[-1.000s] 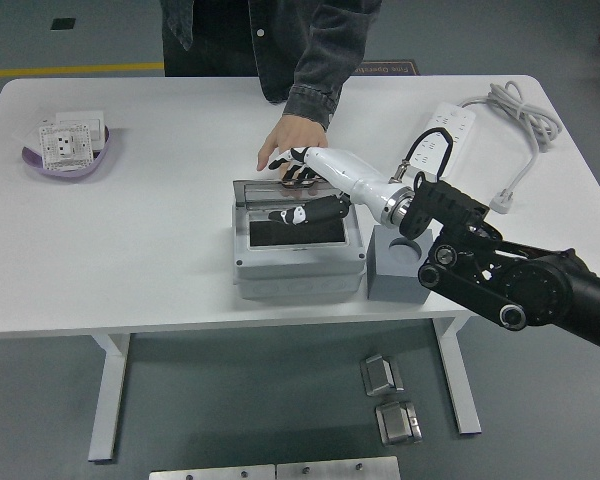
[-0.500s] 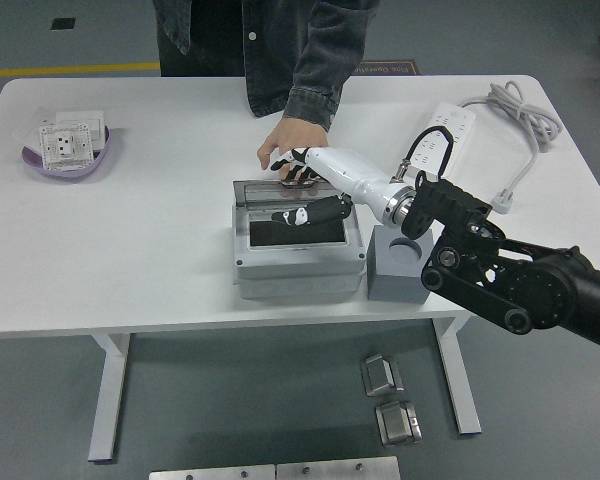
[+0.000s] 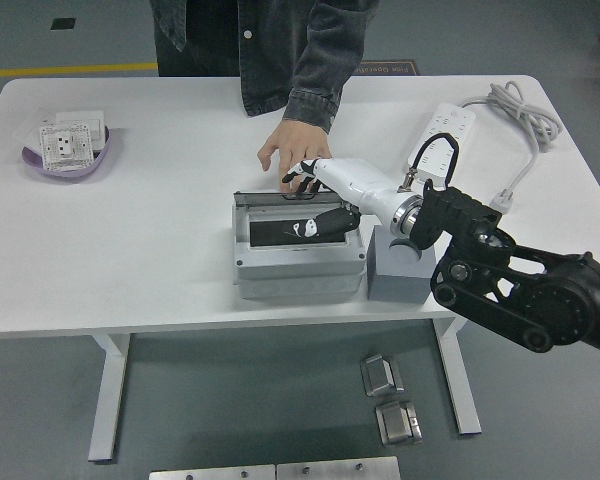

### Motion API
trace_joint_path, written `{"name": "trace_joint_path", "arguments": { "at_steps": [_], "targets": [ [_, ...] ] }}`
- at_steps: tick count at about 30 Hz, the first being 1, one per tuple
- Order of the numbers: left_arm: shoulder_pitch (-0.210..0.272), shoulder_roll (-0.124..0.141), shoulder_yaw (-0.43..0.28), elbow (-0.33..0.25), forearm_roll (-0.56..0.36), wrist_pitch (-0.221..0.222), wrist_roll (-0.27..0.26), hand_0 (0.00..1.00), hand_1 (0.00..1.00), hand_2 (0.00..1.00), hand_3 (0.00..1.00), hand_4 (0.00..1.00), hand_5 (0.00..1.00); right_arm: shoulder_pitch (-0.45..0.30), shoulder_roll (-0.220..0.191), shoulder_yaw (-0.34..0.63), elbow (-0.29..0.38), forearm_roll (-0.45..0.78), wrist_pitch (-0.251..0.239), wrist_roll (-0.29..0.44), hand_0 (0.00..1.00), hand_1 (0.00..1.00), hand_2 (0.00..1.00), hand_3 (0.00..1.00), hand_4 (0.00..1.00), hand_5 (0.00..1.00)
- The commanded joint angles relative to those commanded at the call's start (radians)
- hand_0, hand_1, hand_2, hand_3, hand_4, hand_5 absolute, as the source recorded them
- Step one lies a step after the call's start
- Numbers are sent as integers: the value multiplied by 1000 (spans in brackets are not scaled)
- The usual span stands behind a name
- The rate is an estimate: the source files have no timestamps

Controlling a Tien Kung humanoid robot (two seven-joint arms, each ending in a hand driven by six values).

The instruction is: Pick up the cylinder from the cube,place it in the box,flap close box

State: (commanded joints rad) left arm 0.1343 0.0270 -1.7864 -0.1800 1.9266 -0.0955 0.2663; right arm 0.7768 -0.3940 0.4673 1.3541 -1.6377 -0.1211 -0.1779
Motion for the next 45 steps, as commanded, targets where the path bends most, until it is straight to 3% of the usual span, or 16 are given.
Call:
{"name": "trace_joint_path", "arguments": {
  "at_steps": [12, 13, 18, 19, 23, 29, 36, 37, 41, 42, 45],
  "targets": [
    [2, -3, 2, 0, -9, 1, 0, 632, 584, 552, 601, 509, 36, -114, 17, 70, 20, 21, -27, -10, 625, 591, 667, 784, 762, 531],
    [2, -3, 2, 0, -9, 1, 0, 632, 584, 552, 601, 511, 37, -118, 19, 71, 22, 20, -27, -12, 625, 589, 667, 770, 670, 547],
    [2, -3, 0, 0, -7, 1, 1, 632, 584, 552, 601, 511, 37, -125, 20, 80, 31, 6, -22, -23, 625, 589, 667, 770, 670, 547],
    [2, -3, 0, 0, -7, 1, 1, 633, 584, 552, 601, 514, 36, -126, 19, 88, 33, 0, -20, -26, 630, 589, 675, 753, 595, 573],
    [1, -4, -7, 0, 2, 0, 1, 633, 584, 552, 601, 514, 36, -153, -3, 163, 48, -37, 1, -45, 630, 589, 675, 753, 595, 573],
    [2, -8, -34, 0, 29, -1, 0, 632, 584, 553, 602, 515, 36, -265, -31, 332, 79, -97, 12, -50, 626, 595, 675, 753, 571, 566],
    [3, -16, -40, 0, 40, -2, -3, 632, 585, 552, 601, 514, 38, -417, 11, 580, 103, -155, -87, 47, 616, 595, 677, 757, 591, 548],
    [2, -17, -38, 0, 39, -2, -4, 633, 585, 553, 601, 515, 39, -443, 19, 620, 105, -154, -110, 71, 625, 596, 676, 785, 705, 542],
    [-2, -18, -31, 0, 34, -1, -7, 633, 585, 553, 601, 515, 39, -535, 42, 763, 97, -119, -193, 155, 625, 596, 676, 785, 705, 542],
    [-2, -18, -31, 0, 33, -1, -8, 632, 584, 551, 600, 517, 45, -551, 46, 786, 94, -109, -206, 170, 640, 610, 679, 784, 801, 533],
    [-4, -18, -33, 0, 37, 0, -9, 632, 584, 551, 600, 517, 45, -618, 76, 869, 58, -43, -256, 241, 640, 610, 679, 784, 801, 533]
  ]
}}
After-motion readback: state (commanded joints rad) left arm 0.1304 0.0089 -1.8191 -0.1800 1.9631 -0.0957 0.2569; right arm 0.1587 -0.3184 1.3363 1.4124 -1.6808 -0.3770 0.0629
